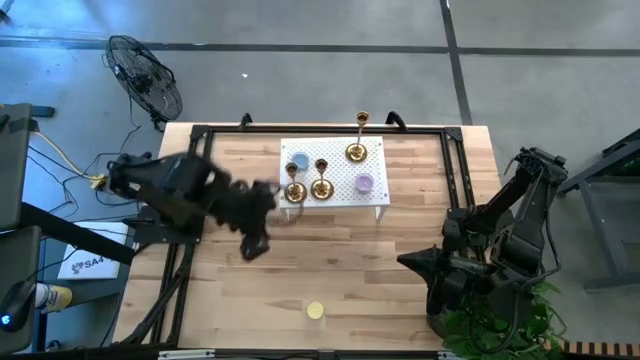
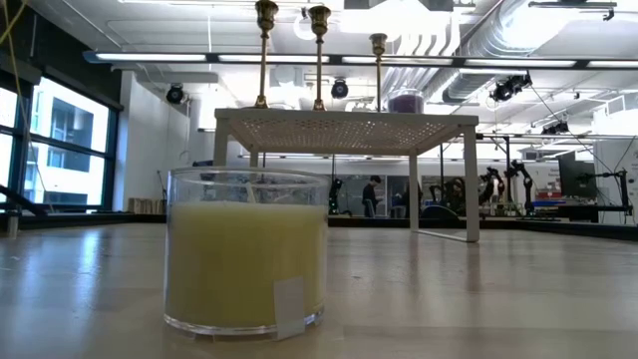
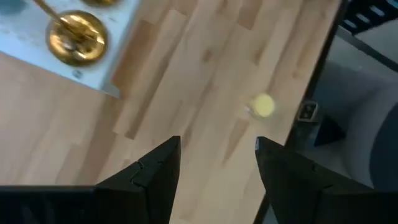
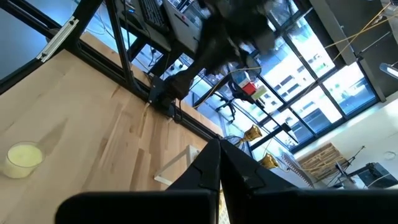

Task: Pick & Place candle stick holders
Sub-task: Put the yellow scented candle on the shelf

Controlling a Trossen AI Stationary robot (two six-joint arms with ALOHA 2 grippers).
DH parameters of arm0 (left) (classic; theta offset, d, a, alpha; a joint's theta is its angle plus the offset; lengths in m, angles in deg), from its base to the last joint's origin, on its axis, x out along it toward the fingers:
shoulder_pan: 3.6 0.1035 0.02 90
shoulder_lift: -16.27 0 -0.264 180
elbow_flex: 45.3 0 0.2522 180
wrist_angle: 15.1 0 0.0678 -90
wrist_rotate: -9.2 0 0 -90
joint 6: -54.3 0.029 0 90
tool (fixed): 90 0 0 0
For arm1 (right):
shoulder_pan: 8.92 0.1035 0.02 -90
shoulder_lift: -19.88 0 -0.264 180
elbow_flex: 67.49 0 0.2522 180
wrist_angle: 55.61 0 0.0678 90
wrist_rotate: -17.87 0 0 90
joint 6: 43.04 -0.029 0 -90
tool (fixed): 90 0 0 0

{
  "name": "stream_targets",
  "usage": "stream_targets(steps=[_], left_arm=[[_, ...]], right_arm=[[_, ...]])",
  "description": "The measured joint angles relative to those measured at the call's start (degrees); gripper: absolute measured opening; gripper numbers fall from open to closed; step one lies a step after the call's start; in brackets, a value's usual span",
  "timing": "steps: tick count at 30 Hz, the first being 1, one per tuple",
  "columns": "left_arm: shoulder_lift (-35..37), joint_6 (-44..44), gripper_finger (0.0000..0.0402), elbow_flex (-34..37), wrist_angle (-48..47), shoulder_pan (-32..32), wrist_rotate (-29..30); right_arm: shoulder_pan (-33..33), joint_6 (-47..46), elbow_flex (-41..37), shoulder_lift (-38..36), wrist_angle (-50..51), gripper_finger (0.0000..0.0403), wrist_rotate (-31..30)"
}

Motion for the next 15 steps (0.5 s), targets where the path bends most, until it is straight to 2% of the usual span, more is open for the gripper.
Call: stream_targets(steps=[8,15], left_arm=[[-4.28,-10.97,0.0204,0.07,-0.02,-15.62,15.45],[-11.58,-13.86,0.0204,0.11,0.78,-21.78,26.41]], right_arm=[[-0.01,-0.2,0.01,0.0,-0.02,0.0,2.03],[-0.02,-1.59,0.0,0.0,-0.04,0.0,3.18]])
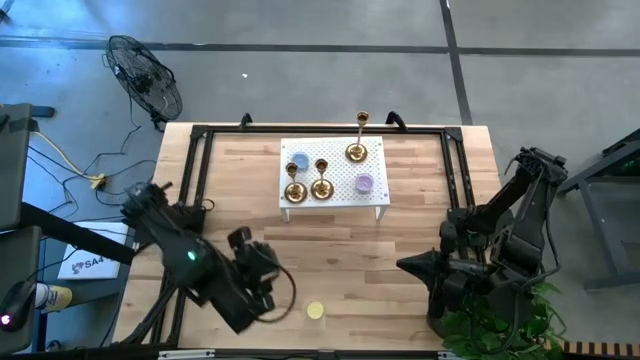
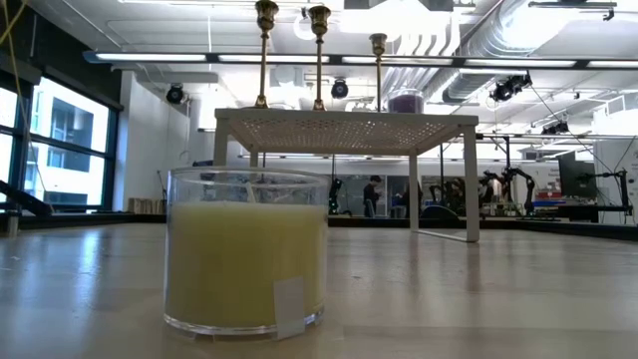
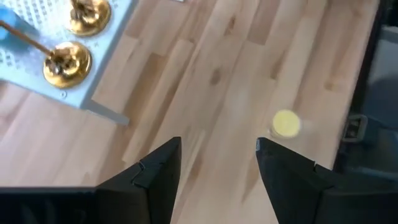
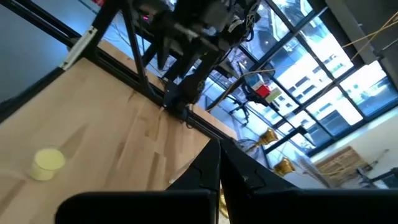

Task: Pick & Place candle stick holders
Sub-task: Put the yellow scented candle on the shelf

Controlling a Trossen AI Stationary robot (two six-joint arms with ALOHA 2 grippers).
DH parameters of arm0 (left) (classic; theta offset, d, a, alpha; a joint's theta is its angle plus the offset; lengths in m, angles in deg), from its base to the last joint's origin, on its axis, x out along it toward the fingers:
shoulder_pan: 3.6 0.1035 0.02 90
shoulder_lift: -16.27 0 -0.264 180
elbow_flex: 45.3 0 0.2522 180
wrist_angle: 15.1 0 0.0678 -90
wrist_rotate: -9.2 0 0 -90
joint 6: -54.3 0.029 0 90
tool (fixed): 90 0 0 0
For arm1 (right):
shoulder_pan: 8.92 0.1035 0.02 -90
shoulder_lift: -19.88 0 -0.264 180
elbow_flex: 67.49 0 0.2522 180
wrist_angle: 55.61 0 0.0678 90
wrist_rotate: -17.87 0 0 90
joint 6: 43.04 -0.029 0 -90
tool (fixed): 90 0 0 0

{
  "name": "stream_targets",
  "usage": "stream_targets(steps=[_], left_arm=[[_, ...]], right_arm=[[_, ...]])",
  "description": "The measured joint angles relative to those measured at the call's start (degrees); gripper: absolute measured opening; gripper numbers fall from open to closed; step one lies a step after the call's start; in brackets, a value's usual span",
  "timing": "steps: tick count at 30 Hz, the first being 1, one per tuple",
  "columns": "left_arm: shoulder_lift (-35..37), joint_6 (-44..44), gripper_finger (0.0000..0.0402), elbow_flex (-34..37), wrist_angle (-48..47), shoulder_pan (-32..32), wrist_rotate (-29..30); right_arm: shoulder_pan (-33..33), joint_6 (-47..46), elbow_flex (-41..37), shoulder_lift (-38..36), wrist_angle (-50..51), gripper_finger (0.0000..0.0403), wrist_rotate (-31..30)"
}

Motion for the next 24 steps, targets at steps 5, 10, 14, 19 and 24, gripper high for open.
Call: stream_targets(steps=[5,10,14,19,24], left_arm=[[-7.01,0.02,0.0204,0.0,4.53,-0.69,2.08],[-14.05,5.84,0.0204,0.0,8.36,-0.71,1.0],[-16.35,6.24,0.0204,0.0,12.51,-0.67,-1.18],[-18.04,9.27,0.0204,0.01,19.02,-0.68,-1.58],[-17.95,12.6,0.0214,-0.02,20.62,-0.43,6.72]], right_arm=[[0.0,-1.46,0.0,0.0,-0.01,0.0,2.33],[0.0,-2.13,0.0,0.0,-0.01,0.0,2.39],[0.0,-2.69,0.0,0.0,-0.03,0.0,2.39],[-0.02,-2.71,-0.2,0.0,-0.16,0.0,2.39],[-0.46,-3.57,-0.2,0.0,-0.92,0.0,2.29]])
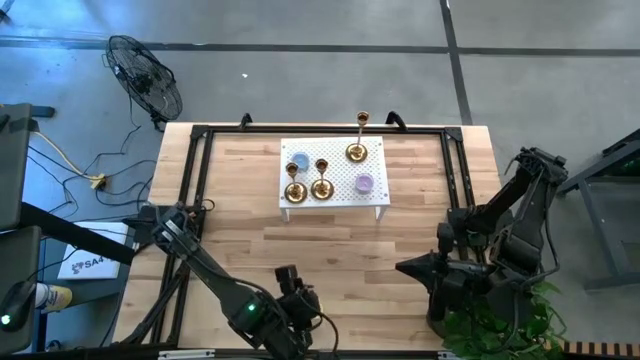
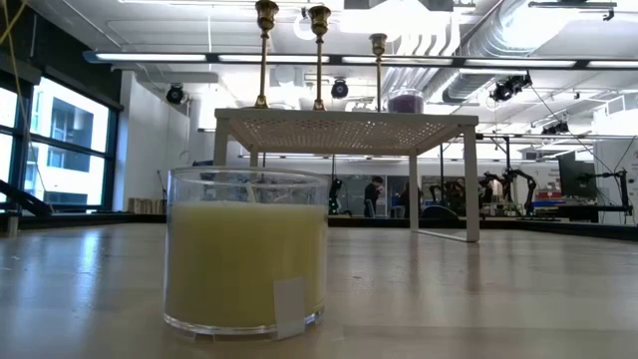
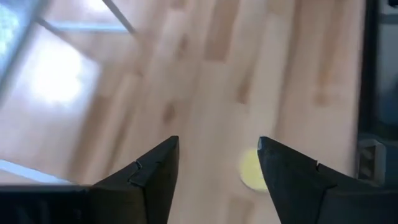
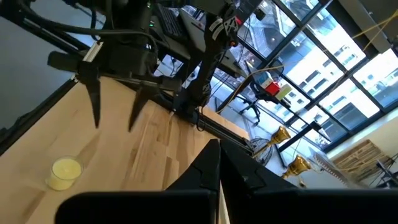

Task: Pick & Place candle stick holders
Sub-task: Put the yellow scented candle on the shelf

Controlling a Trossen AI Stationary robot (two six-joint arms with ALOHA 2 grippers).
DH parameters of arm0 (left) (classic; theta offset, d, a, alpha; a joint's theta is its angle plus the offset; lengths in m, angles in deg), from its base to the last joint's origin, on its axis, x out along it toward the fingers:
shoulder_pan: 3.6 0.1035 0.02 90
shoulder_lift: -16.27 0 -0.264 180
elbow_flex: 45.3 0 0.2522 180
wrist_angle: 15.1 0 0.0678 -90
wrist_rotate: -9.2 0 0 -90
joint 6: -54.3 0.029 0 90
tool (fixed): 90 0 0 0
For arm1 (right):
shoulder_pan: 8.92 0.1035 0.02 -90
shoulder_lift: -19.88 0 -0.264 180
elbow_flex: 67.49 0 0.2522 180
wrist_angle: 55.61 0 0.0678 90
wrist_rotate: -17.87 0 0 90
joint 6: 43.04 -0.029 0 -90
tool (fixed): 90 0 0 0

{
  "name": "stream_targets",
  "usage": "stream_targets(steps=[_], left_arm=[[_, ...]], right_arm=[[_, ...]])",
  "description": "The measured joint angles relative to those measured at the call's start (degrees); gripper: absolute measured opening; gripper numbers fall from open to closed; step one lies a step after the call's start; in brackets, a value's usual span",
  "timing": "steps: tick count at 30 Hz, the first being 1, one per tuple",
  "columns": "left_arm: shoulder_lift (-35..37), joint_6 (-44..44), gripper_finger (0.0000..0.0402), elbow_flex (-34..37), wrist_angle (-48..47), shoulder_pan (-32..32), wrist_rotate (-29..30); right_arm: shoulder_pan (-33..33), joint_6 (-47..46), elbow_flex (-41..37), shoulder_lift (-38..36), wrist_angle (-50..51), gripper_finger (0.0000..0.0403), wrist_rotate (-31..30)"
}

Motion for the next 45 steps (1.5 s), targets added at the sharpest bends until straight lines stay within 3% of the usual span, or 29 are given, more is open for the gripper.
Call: stream_targets(steps=[4,12,17,31,35,42,45], left_arm=[[0.0,2.63,0.024,0.0,-0.27,-0.28,3.44],[0.02,2.65,0.0317,0.0,-1.42,-0.28,4.36],[0.02,2.64,0.0347,0.0,-1.36,-0.25,0.11],[0.02,2.61,0.0351,0.0,8.29,-0.25,-10.99],[0.0,2.3,0.0351,0.0,9.4,-0.26,-9.76],[-0.87,-8.31,0.0351,-0.11,4.65,-0.28,-8.87],[-3.08,-12.61,0.0351,-0.09,1.58,-0.24,-12.74]], right_arm=[[-1.02,-2.27,0.0,0.0,-0.06,0.0,0.24],[-3.01,-2.55,0.0,0.02,-0.03,0.0,1.11],[-4.43,-2.59,0.0,0.02,-0.03,0.0,3.34],[-5.11,-2.66,0.02,0.02,0.09,0.0,9.3],[-5.07,-2.77,0.09,0.02,0.67,0.0,11.09],[-5.07,-2.9,0.11,0.02,0.95,0.0,13.11],[-5.07,-4.04,0.11,0.03,1.27,0.0,14.56]])
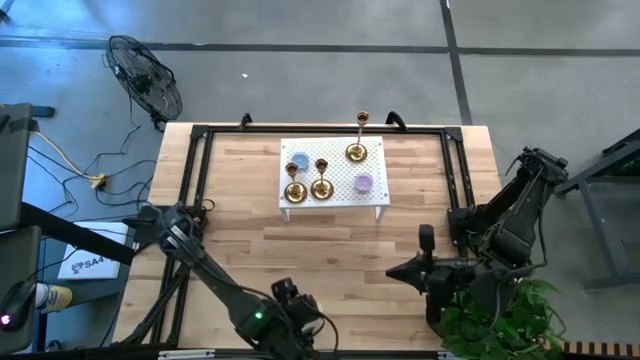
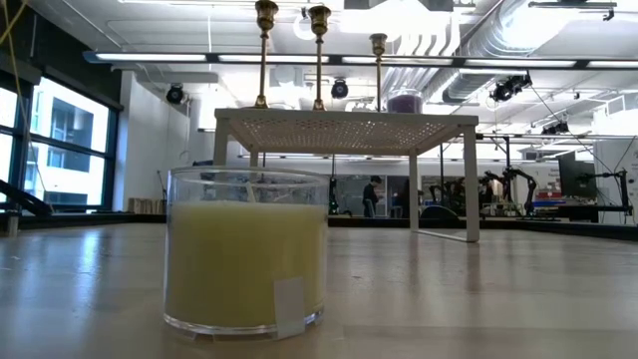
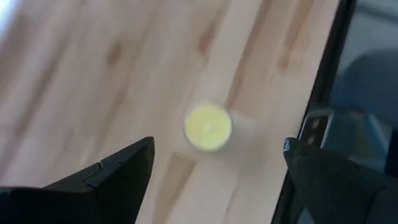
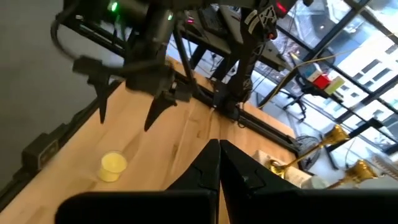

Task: Pick & Place candle stick holders
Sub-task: Put the yellow scented candle on the shelf

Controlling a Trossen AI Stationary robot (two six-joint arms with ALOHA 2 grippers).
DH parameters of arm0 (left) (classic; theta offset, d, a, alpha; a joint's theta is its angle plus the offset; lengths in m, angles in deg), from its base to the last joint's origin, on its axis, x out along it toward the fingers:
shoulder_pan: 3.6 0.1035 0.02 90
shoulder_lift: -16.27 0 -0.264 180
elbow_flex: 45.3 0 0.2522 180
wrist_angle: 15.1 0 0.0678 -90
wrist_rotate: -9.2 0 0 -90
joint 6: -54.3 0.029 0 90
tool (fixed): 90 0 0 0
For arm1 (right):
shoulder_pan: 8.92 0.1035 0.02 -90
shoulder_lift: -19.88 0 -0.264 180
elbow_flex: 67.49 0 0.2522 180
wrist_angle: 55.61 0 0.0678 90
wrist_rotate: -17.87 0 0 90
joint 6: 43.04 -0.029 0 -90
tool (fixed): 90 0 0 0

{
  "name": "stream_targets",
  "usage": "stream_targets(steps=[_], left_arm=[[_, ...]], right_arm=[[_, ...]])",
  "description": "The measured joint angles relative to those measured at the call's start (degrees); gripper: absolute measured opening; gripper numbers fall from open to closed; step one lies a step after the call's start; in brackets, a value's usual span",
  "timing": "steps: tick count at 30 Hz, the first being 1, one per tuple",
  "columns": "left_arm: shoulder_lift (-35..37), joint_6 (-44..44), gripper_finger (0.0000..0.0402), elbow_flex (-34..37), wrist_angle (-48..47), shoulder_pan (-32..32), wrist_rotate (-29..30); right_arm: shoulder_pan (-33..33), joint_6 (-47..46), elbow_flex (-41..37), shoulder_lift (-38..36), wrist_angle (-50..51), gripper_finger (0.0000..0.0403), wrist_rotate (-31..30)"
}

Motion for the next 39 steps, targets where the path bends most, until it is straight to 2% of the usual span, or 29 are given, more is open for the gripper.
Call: stream_targets(steps=[4,9,17,25,32,39], left_arm=[[-3.4,-1.3,0.0351,0.11,-1.84,1.23,-4.66],[-6.42,-1.33,0.0351,0.11,-1.96,1.98,-6.51],[-6.19,-4.46,0.0351,0.04,-0.21,1.82,-3.83],[-6.19,-10.73,0.0351,0.07,1.76,1.75,3.61],[-6.19,-11.73,0.0351,0.07,8.17,1.75,1.59],[-6.19,-11.82,0.0351,0.07,8.35,1.61,0.54]], right_arm=[[0.0,-1.7,0.0,0.08,1.2,0.0,0.77],[0.0,-3.2,0.0,0.08,1.85,0.0,1.04],[0.0,1.46,0.0,0.08,0.22,0.0,2.41],[0.0,1.58,0.0,0.08,2.48,0.0,10.22],[0.85,-0.88,0.0,0.08,3.57,0.0,11.76],[2.99,-4.96,0.0,0.08,3.69,0.0,13.06]])
